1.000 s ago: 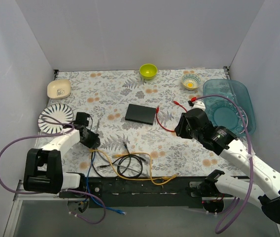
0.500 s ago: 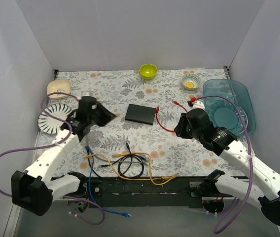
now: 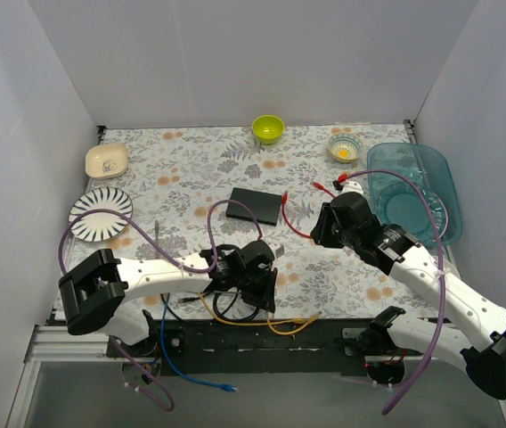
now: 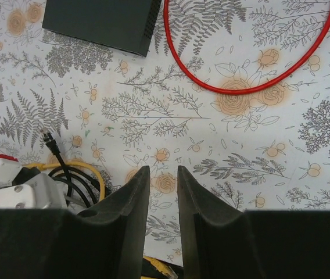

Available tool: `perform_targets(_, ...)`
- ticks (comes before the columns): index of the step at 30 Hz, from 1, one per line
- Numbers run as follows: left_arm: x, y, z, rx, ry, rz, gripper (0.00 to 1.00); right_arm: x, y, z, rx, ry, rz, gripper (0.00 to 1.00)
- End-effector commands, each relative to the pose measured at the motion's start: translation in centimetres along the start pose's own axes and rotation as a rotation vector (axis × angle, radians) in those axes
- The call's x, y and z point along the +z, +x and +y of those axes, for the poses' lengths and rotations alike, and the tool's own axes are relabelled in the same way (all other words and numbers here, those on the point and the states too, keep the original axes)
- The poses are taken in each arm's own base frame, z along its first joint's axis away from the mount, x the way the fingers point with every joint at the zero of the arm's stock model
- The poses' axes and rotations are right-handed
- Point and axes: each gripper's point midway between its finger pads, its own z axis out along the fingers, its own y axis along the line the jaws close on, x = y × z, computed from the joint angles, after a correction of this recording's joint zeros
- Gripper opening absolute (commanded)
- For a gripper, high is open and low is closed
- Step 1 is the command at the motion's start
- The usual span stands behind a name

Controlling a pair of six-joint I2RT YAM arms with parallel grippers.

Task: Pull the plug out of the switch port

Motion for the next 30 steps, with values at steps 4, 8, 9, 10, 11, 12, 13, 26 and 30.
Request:
perform_targets(4,2.8,2.3,6.9,-0.110,-0.273,0.110,0.00,0.9,0.2,0.9,0.032,-0.040,0.004,0.34)
perform_targets(8,2.6,2.6,14.6,-0.406,-0.604,0.107,0.00,1.0,0.1,0.6,0.030,-0.032,-0.001,0.34)
perform_targets(9,2.1,2.8,15.8,-0.468,-0.640,0.114,0.00,1.0,0.0,0.5,0.026,-0.028,-0.003,0.34)
perform_targets(10,1.1,3.7,18.0,-0.526,-0.718,0.111,0.00,1.0,0.0,0.5,0.024,-0.025,-0.004,0.34)
perform_targets(11,0.2,3.0,19.4,-0.621,-0.722,0.079,0.00,1.0,0.0,0.4,0.022,-0.023,-0.006,0.34)
perform_targets(12,-0.5,2.8,20.0,-0.685,-0.716,0.055,0.01,0.9,-0.1,0.3,0.021,-0.019,-0.008,0.34)
perform_targets(13,-1.1,2.6,20.8,-0.735,-0.705,0.031,0.03,1.0,-0.1,0.1,0.018,-0.016,-0.007,0.34)
perform_targets(26,-17.0,-2.9,32.7,-1.388,-0.655,-0.492,0.06,3.4,0.9,-2.9,0.133,-0.014,0.063,0.34)
perform_targets(30,-21.9,-8.0,32.3,-1.299,-0.595,-0.680,0.06,4.7,0.6,-3.0,0.125,0.002,0.068,0.34)
